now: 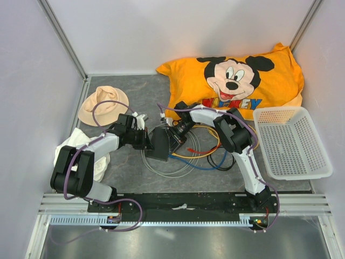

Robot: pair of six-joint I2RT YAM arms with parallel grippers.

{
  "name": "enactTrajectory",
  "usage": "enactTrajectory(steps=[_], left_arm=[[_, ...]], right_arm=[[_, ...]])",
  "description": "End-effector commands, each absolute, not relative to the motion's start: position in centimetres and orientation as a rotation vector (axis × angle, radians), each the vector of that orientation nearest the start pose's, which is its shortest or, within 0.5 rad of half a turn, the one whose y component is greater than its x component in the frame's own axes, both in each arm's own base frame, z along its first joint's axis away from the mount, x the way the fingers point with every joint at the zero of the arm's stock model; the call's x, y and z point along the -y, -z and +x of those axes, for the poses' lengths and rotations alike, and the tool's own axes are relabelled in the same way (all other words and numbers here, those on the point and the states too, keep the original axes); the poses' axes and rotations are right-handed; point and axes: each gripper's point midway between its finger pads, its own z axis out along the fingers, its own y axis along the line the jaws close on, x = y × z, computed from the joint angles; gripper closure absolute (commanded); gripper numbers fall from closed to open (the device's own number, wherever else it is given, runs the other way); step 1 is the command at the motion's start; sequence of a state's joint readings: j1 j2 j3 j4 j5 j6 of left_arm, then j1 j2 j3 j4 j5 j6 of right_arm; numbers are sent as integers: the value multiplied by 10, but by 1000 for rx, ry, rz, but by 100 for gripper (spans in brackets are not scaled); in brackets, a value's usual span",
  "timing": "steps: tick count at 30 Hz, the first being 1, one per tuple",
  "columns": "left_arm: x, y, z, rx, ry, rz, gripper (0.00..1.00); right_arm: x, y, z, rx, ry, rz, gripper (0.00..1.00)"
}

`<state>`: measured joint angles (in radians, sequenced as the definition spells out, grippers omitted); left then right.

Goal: Pull the plug from the switch port

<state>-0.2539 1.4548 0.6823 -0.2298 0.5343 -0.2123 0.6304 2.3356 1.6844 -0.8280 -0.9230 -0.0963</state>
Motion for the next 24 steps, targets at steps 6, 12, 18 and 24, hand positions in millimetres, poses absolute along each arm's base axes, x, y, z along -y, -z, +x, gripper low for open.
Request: enactTrajectory(steps=[6, 12, 18, 24], left_arm=[[155, -29, 252, -2627, 807, 203, 98], [156, -26, 252, -2641, 811, 200, 99], [156, -25, 251, -2647, 810, 200, 99], [156, -26, 252, -2645, 810, 201, 98]], right_arm=[[-345, 12, 268, -2741, -1213, -1177, 100], [-342, 11, 266, -2737, -1206, -1182, 100], [-341, 10, 265, -2735, -1208, -1182, 100], [-339, 9, 265, -2742, -1200, -1199, 100]])
